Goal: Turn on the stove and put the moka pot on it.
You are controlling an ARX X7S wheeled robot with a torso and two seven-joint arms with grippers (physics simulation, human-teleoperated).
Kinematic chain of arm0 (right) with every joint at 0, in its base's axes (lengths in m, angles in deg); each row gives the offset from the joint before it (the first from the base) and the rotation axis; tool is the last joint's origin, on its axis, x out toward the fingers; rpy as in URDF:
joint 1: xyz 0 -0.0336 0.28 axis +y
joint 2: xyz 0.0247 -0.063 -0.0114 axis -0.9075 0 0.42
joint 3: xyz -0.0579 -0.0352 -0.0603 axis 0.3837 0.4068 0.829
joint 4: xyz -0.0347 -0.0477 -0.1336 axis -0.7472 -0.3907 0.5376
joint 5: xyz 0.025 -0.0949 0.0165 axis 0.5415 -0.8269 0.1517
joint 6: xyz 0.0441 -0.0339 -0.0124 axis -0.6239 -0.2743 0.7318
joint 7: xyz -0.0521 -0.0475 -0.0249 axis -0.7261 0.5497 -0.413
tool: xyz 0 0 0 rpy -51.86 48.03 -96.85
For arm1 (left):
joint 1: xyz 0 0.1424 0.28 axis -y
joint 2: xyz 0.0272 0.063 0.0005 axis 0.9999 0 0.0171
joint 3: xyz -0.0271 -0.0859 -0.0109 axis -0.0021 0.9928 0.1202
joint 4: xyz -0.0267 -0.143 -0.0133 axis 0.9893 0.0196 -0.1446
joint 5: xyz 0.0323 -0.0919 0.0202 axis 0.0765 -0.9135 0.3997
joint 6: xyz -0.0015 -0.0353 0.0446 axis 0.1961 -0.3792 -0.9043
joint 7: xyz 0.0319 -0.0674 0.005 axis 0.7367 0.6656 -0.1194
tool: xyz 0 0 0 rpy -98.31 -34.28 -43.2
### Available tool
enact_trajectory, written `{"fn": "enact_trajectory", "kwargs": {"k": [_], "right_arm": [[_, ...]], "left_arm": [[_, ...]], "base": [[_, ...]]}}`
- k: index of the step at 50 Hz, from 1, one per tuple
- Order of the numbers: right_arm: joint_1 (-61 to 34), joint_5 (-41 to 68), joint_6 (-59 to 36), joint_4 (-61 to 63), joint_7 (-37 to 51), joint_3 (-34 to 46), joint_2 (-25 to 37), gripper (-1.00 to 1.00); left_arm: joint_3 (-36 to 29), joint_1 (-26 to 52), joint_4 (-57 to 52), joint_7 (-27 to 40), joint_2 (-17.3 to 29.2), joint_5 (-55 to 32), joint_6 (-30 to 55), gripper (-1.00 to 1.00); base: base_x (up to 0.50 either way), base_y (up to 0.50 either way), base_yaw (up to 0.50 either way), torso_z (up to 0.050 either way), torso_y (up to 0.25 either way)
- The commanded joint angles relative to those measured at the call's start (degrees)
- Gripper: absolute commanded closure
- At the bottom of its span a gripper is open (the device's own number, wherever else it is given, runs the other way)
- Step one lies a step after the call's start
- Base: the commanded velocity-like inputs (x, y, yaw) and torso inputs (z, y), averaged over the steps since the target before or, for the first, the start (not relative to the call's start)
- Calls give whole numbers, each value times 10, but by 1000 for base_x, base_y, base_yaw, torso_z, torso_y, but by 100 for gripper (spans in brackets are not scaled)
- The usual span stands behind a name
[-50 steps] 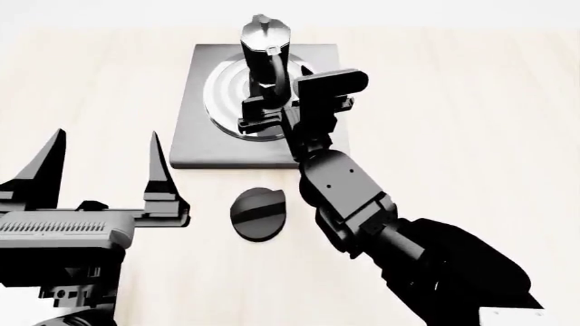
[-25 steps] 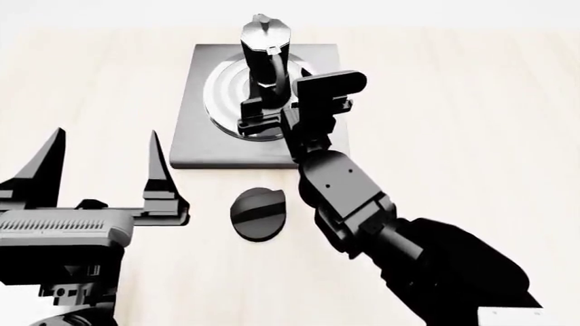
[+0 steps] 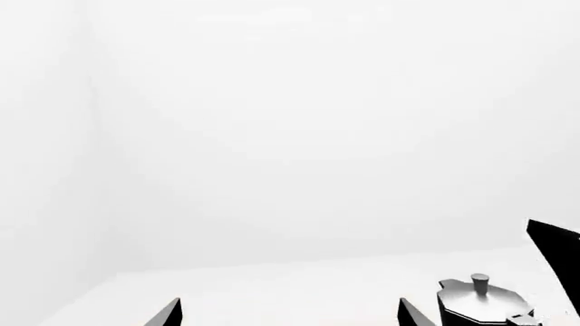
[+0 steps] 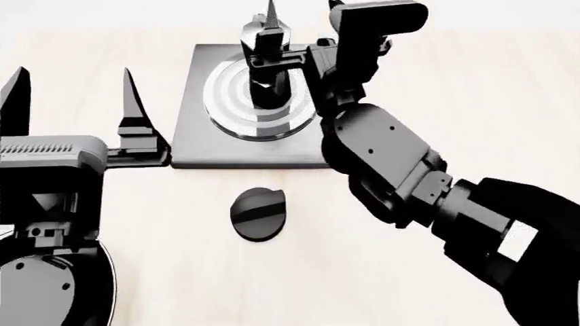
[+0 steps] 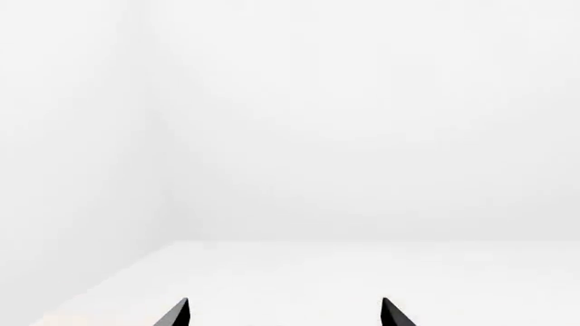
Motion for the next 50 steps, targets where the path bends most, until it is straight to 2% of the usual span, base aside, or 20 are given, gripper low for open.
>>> {"fn": "enact_trajectory", "kwargs": {"k": [1, 14, 20, 28, 34, 50], "right_arm": [[-90, -36, -24, 235, 106, -1, 121, -100], [-203, -82, -87, 444, 241, -28, 243, -100], [-275, -75, -151, 524, 281, -39, 309, -100], [-342, -70, -221, 606, 312, -49, 381, -100], [-374, -50, -247, 654, 323, -62, 423, -100], [-426, -17, -297, 751, 366, -95, 498, -100]], "left_arm": [[16, 92, -24, 13, 7, -34, 70, -100], [12, 205, -123, 26, 51, -59, 179, -100], [36, 272, -177, 25, 72, -127, 243, -100], [83, 386, -225, 76, 101, -271, 352, -100], [77, 427, -226, 154, 170, -383, 321, -100], [-13, 422, -226, 252, 339, -440, 148, -100]], "base": [[0, 0, 0, 0, 0], [0, 0, 0, 0, 0], [0, 0, 0, 0, 0], [0, 0, 0, 0, 0], [0, 0, 0, 0, 0], [0, 0, 0, 0, 0]]}}
